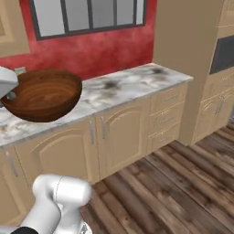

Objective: Move the bowls from the cabinet to the plates on the dining table.

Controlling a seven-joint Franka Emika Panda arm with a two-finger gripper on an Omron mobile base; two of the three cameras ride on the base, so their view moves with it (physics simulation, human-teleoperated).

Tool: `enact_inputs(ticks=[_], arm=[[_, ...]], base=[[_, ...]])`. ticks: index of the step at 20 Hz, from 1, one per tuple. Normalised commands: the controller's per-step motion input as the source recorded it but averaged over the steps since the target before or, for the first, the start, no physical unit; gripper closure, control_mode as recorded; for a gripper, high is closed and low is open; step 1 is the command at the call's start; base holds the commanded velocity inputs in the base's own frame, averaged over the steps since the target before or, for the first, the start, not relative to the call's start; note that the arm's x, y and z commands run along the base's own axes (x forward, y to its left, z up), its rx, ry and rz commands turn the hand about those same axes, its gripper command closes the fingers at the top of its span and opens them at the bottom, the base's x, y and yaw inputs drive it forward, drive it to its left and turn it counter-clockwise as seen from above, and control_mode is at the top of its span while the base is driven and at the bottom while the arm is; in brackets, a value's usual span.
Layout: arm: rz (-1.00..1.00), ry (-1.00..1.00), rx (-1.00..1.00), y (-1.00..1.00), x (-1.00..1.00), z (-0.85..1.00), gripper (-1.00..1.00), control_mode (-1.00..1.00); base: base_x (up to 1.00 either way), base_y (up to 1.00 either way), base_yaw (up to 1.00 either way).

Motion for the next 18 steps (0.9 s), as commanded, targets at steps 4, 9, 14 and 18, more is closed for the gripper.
enact_inputs(ticks=[4,9,14,18], arm=[[0.0,0.0,0.0,0.0,0.0,0.0,1.0,1.0],[0.0,0.0,0.0,0.0,0.0,0.0,1.0,1.0],[0.0,0.0,0.0,0.0,0.0,0.0,1.0,1.0],[0.0,0.0,0.0,0.0,0.0,0.0,1.0,1.0]], base=[[0.82,0.06,-0.46],[0.67,-0.06,-0.6],[0.54,-0.15,-0.67],[0.58,-0.07,-0.66]])
